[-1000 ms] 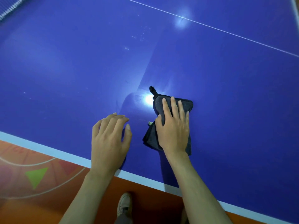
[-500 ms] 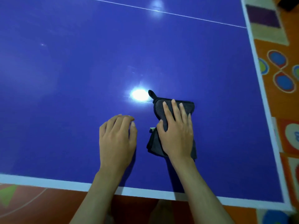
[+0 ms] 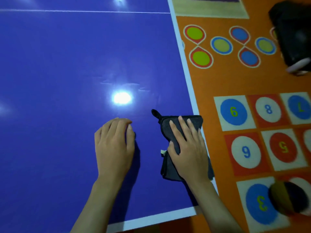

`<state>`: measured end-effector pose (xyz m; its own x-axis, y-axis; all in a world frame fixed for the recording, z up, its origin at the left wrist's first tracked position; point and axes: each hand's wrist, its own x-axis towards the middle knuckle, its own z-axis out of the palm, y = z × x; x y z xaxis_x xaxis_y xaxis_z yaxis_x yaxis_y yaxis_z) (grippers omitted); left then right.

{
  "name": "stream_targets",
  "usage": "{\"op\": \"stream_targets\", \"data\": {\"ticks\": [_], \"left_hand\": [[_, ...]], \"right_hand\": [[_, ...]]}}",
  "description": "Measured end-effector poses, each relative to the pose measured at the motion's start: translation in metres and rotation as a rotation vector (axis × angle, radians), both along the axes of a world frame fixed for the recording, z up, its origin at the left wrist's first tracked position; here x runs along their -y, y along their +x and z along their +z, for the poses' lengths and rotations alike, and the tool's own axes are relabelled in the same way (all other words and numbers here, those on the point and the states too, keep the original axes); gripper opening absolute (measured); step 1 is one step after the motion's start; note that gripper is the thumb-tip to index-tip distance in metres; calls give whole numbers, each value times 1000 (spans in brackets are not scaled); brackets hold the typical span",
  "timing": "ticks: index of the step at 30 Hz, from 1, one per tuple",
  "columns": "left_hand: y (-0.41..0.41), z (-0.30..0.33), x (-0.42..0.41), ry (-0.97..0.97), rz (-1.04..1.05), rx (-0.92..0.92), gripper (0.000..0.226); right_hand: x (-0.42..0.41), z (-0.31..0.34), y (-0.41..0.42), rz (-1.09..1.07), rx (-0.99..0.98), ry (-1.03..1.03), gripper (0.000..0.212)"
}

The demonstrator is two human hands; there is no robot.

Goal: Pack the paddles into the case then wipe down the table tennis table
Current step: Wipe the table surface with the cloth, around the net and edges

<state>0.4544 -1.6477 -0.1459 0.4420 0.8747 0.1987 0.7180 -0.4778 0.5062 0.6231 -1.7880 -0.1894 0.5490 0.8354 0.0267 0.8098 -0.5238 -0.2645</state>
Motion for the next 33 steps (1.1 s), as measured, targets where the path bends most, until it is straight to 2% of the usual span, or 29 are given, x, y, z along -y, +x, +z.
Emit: {"op": "stream_targets", "data": {"ticks": [8,13,17,24,33], "left_hand": [[34,-10,-9,-42,-31,-22,27],[29,-15,-27,-27,-22,-35,28],[12,-17,-42,-41,5,-25,28],[-51,-8,-88,-46,46,16,29],[-188,0,-174,-83,133,16,32]], "right_hand": [[-12,1,31,36,-4,25,64],[-78,2,69,17,55,44,60],[-129,1,69,-4,109,15,61],[-181,2,-17,18,129,8,63],[-269,0,-179,86,159,-1,62]]}}
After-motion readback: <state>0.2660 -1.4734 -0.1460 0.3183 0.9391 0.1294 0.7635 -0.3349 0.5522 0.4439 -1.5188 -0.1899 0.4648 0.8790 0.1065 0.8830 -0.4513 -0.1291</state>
